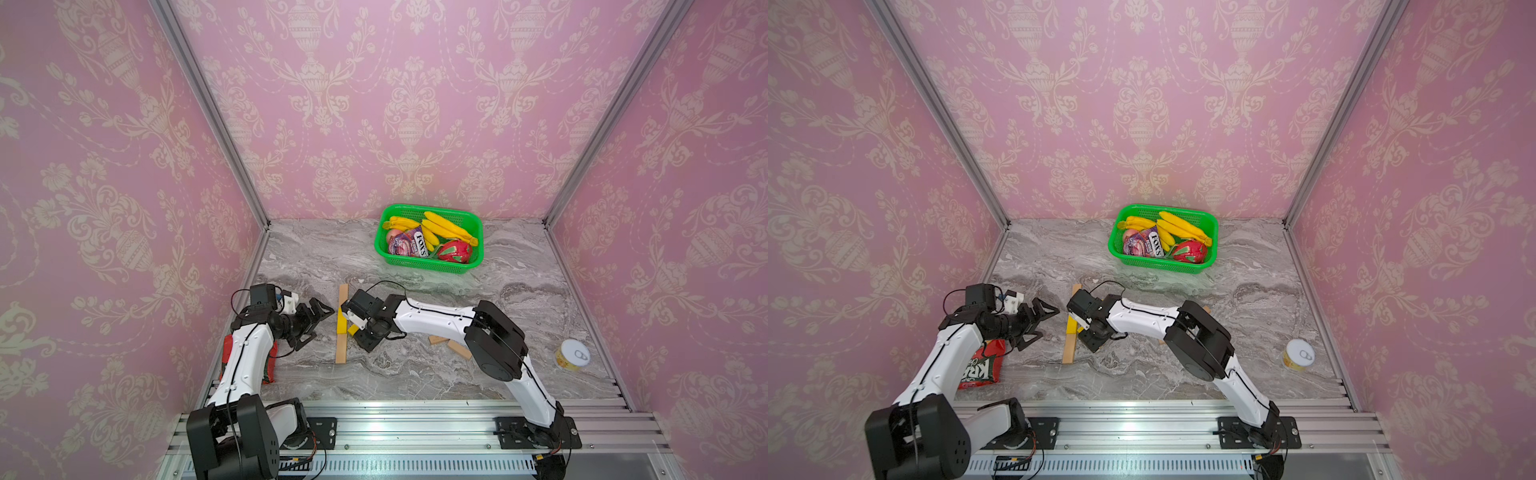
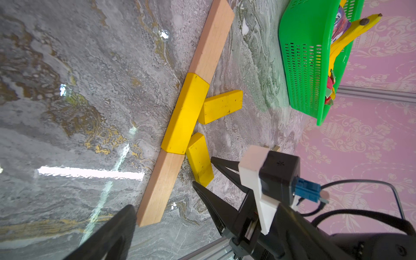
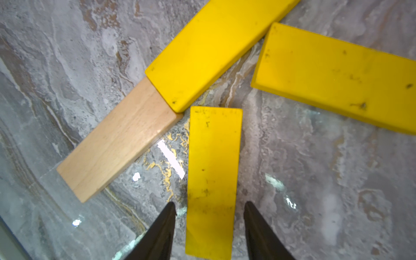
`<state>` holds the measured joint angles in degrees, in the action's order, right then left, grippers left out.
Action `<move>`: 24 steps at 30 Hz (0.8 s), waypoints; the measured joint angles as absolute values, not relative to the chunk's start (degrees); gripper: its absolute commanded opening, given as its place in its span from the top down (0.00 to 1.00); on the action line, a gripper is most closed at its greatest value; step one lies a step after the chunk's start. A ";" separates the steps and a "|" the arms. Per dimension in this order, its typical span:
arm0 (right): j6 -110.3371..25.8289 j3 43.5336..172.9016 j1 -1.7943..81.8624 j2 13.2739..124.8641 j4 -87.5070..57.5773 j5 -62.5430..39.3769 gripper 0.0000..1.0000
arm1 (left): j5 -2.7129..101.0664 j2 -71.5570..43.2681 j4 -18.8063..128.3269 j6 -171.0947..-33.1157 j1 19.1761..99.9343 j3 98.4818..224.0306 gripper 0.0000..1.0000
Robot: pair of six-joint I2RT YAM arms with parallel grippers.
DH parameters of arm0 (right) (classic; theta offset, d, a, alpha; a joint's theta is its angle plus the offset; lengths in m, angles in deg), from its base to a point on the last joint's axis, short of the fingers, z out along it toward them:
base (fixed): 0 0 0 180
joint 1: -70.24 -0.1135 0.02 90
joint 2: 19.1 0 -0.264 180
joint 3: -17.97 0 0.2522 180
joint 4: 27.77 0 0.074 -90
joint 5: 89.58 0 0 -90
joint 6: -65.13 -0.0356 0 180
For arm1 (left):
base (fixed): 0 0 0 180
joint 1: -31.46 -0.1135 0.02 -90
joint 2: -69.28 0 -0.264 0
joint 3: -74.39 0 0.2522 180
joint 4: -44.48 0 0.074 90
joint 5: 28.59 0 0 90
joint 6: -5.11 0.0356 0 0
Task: Assemble the letter k with building blocks
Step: Assemble the building block at the center of the board.
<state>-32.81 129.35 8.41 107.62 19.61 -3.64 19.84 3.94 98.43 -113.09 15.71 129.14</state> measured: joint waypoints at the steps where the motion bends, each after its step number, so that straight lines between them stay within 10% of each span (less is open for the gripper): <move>1: -32.86 129.35 8.30 107.62 19.57 -3.64 0.54 | 20.04 3.94 98.54 -113.09 15.71 129.14 0.01; 24: -32.95 130.99 8.17 108.25 20.40 -0.71 0.71 | 21.75 5.04 99.89 -113.09 15.05 129.91 0.01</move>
<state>-32.95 130.99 8.17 108.25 20.40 -0.71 21.75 5.04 99.89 -113.09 15.05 129.91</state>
